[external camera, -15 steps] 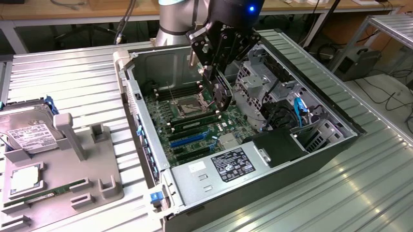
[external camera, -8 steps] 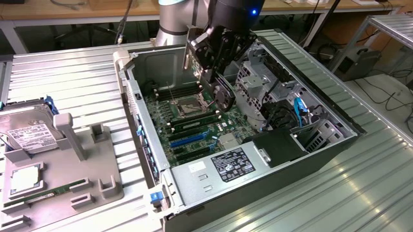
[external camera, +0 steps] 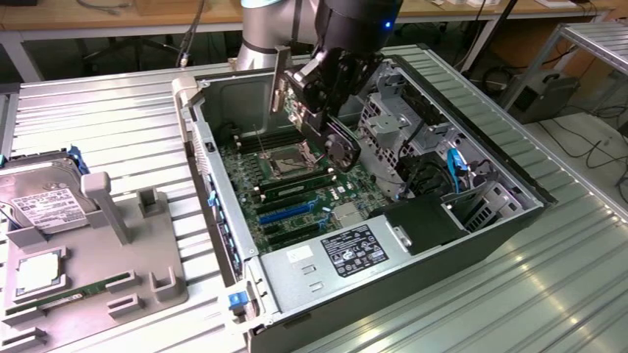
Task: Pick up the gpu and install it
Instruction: 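Insert the gpu into the slot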
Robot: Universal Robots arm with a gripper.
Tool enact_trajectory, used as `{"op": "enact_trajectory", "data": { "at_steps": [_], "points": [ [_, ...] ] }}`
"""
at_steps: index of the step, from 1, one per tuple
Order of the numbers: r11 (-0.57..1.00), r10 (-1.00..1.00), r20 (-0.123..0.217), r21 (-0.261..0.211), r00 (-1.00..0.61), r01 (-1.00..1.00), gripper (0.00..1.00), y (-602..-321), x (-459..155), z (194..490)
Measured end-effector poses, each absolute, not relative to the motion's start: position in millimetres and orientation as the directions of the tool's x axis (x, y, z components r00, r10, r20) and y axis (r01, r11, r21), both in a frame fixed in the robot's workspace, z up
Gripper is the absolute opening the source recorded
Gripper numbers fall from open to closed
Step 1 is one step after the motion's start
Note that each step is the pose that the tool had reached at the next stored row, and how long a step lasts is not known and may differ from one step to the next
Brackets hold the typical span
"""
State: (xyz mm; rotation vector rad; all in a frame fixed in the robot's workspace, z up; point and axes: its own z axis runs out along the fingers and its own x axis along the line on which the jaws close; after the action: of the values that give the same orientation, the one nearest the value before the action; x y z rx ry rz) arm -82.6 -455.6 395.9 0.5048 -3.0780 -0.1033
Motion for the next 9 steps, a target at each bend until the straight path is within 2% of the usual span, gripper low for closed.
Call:
{"op": "enact_trajectory", "data": {
  "at_steps": [9],
  "points": [
    [0.873, -0.485, 0.01, 0.068, -0.874, -0.484, 0.26, -455.7, -82.6, 385.5]
  ]
}}
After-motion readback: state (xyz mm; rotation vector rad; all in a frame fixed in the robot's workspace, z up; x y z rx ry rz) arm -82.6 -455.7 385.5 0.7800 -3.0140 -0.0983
